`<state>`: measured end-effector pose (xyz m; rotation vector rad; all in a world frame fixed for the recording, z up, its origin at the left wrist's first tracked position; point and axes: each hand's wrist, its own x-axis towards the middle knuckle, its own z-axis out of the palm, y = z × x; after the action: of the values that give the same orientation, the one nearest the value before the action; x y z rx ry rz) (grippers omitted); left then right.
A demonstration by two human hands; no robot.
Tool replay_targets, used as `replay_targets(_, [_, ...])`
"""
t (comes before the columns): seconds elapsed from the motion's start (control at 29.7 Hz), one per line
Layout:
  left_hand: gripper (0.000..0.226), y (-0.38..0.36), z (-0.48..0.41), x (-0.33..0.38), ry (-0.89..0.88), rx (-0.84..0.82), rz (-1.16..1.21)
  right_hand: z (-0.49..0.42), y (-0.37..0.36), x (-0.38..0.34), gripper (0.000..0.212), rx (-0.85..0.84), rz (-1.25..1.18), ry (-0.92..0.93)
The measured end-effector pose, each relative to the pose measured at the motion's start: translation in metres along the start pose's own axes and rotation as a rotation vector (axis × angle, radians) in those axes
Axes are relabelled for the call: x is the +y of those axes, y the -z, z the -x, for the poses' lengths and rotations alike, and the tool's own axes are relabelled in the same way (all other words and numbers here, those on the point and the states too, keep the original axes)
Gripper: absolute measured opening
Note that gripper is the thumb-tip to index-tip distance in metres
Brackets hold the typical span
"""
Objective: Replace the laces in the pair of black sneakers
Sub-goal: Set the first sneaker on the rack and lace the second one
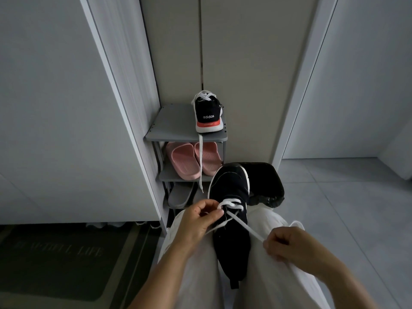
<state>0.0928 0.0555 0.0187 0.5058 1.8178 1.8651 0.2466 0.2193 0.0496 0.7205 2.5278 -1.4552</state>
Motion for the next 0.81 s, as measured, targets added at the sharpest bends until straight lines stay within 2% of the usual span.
replay_targets(0.13, [0.017, 0.0, 0.0, -0.004, -0.014, 0.005, -0.07, 0.003, 0.017, 0.008, 0.028, 0.046, 0.073, -0.022])
replay_targets(0.2, [0.011, 0.001, 0.002, -0.006, -0.028, 0.001, -0.102, 0.008, 0.026, 0.011, 0.032, 0.022, 0.053, -0.048])
replay_targets(0.27, [0.004, 0.002, 0.005, -0.008, -0.077, -0.013, -0.204, 0.012, 0.029, 0.013, 0.034, 0.008, 0.051, -0.062])
replay_targets(0.3, [0.008, 0.001, 0.007, -0.009, -0.102, -0.02, -0.251, 0.012, 0.028, 0.013, 0.031, 0.012, 0.059, -0.056])
replay_targets(0.4, [0.016, 0.002, 0.009, -0.008, -0.107, -0.047, -0.287, 0.003, 0.017, 0.006, 0.017, 0.106, 0.133, -0.009])
replay_targets(0.5, [0.02, 0.007, 0.01, -0.006, -0.097, -0.111, -0.386, -0.01, 0.002, -0.007, 0.02, 0.258, 0.258, 0.054])
replay_targets(0.61, [0.019, 0.009, 0.012, -0.008, -0.153, -0.169, -0.541, -0.018, -0.014, -0.02, 0.023, 0.233, 0.296, 0.077])
replay_targets(0.71, [0.012, 0.009, 0.017, -0.007, -0.303, -0.14, -0.617, -0.016, -0.02, -0.021, 0.023, 0.124, 0.18, 0.114])
replay_targets(0.81, [0.011, 0.013, 0.023, 0.0, -0.568, 0.025, -0.741, -0.007, -0.007, -0.02, 0.032, 0.078, -0.138, 0.101])
